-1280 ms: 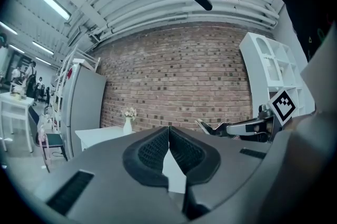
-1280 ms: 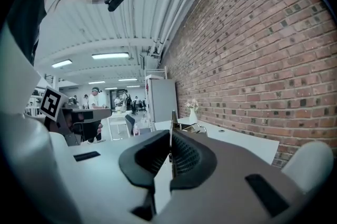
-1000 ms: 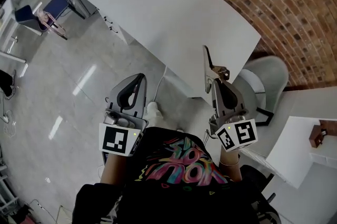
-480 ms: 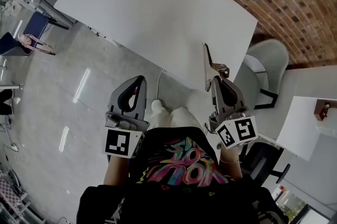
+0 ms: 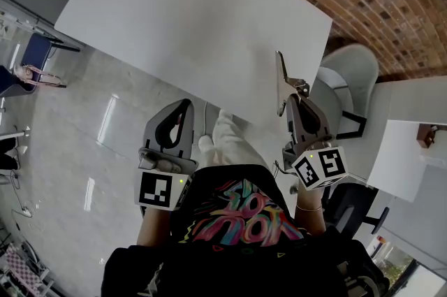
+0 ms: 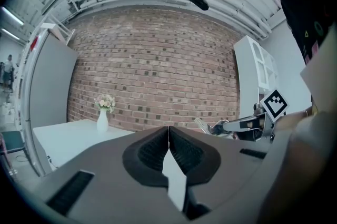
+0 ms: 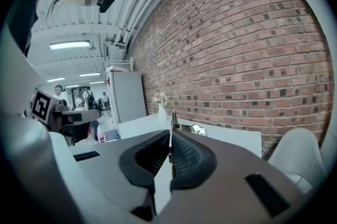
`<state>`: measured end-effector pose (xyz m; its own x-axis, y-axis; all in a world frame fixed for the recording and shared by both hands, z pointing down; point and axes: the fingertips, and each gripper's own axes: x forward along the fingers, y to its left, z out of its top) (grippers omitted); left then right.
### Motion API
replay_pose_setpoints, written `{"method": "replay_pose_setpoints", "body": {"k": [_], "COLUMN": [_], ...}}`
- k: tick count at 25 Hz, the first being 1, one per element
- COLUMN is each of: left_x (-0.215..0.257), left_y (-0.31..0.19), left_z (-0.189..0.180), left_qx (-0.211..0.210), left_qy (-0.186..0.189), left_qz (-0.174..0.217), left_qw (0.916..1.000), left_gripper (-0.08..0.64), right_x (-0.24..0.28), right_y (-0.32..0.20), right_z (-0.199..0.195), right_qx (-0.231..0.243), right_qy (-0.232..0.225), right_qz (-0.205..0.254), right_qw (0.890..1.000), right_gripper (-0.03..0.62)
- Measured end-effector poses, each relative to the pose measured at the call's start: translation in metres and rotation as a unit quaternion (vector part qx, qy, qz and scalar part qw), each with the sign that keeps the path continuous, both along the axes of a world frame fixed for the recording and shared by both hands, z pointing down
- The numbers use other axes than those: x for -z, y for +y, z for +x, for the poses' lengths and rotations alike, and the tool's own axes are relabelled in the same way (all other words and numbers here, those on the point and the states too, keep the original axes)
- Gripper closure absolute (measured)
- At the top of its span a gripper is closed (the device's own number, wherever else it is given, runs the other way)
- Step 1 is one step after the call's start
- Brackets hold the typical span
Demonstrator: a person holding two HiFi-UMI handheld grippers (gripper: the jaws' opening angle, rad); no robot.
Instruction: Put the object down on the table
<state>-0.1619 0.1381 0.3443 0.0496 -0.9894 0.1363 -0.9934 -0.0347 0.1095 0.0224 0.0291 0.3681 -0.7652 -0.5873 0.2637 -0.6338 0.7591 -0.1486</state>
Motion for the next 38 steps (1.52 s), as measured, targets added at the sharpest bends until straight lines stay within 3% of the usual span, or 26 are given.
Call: {"method": "replay_pose_setpoints", "body": {"k": [7, 18, 38], "left_x": [0.031, 0.051, 0.066], "left_y": [-0.077, -0.195, -0.253], "left_z": [0.005, 0.044, 0.063], "left_qx": [-0.014, -0.078, -0.185], "left_qy": [-0.021, -0.039, -0.033], "left_qz": [0.030, 0.045, 0.059], "left_qw": [0.9992, 0.9952, 0.9804], "left_gripper": [0.535, 0.535, 0.535], "right_x": [0.010, 0.019, 0.033], "right_y": [-0.067, -0.143, -0.159], "right_z": [0.008, 0.034, 0.063], "right_qx": [-0.012, -0.033, -0.136], "right_qy": [-0.012, -0.029, -0.020], "right_qz": [0.007, 0.015, 0.016], "right_qw": [1.000, 0.999, 0.990], "right_gripper": [0.571, 0.571, 0.569]}}
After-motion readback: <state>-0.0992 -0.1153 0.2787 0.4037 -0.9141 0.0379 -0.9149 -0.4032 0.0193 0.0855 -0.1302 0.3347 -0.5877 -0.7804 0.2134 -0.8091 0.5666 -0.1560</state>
